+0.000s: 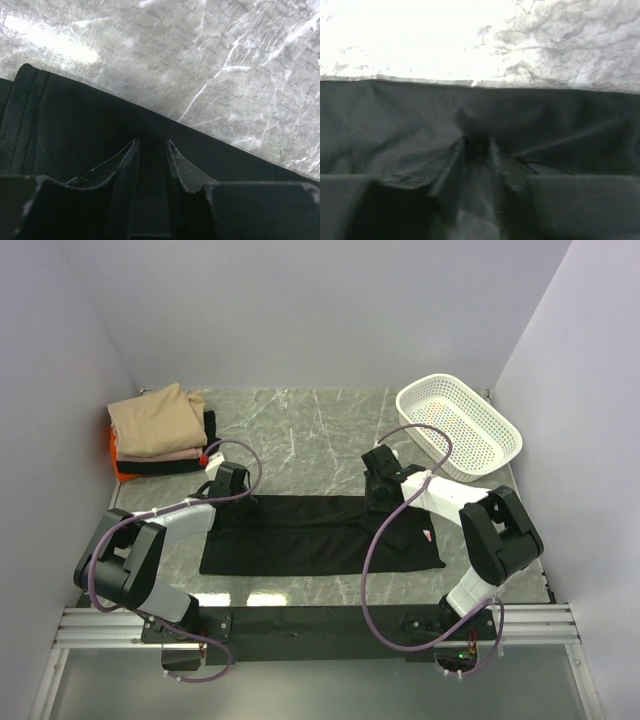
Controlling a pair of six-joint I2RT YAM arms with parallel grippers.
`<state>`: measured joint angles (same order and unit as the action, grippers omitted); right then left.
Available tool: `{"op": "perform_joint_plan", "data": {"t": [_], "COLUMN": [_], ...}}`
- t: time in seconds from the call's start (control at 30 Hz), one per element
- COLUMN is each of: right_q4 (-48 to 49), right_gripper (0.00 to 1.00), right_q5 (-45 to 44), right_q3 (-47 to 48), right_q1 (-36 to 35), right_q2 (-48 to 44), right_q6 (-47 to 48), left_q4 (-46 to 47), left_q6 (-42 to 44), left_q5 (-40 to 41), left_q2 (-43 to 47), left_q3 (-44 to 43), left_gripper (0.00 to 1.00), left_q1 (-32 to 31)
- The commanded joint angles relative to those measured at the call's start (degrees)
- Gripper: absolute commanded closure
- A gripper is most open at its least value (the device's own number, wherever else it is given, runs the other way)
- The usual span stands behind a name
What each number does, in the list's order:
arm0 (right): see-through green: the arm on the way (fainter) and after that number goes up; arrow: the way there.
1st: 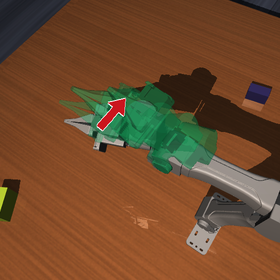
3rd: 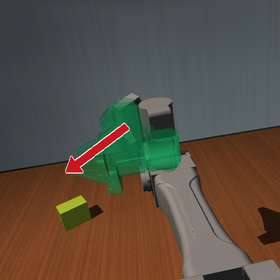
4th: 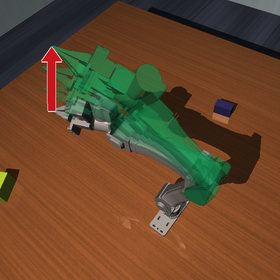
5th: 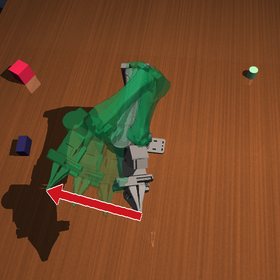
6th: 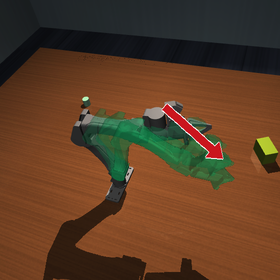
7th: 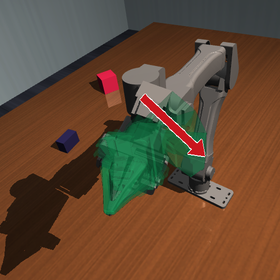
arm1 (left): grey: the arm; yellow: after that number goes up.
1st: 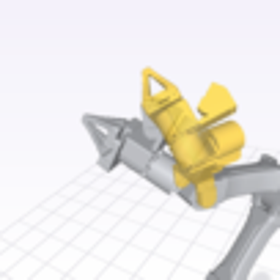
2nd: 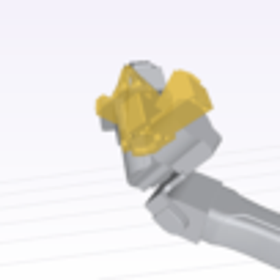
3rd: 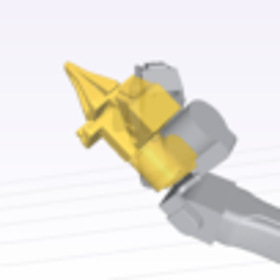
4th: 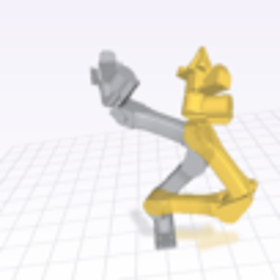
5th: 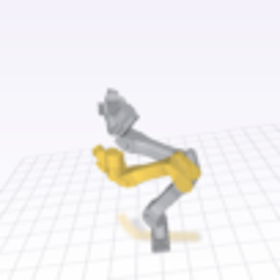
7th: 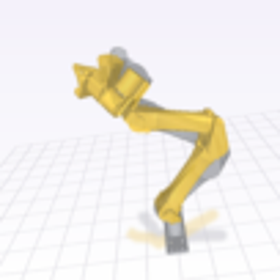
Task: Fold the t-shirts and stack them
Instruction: Fold the tshirt
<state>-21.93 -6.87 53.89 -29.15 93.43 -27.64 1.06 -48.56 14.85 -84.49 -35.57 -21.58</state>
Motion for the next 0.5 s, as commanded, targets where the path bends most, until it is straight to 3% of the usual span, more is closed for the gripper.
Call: {"op": "perform_joint_plan", "data": {"t": [0.0,0.1,0.4,0.47], "right_q4": [-0.7,-1.1,0.0,0.6], "right_gripper": [0.69,0.78,0.75,0.87], "right_q5": [-2.0,-1.7,0.6,1.6], "right_q3": [-0.6,-1.2,-3.6,-4.0], "right_q1": [0.6,0.7,0.8,0.7], "right_q2": [-3.2,-4.2,-5.8,-5.1], "right_q6": [-0.7,-0.7,-0.8,-0.8], "left_q4": [0.9,1.0,0.8,0.6], "left_q6": [1.5,1.6,1.7,1.7], "left_q5": [0.4,0.4,0.7,0.7], "left_q2": [0.2,-0.1,0.1,0.2], "left_q3": [0.9,0.7,0.8,0.8], "left_gripper": [0.67,0.67,0.68,0.68], "left_q1": [-0.2,-0.2,-0.2,-0.2]}}
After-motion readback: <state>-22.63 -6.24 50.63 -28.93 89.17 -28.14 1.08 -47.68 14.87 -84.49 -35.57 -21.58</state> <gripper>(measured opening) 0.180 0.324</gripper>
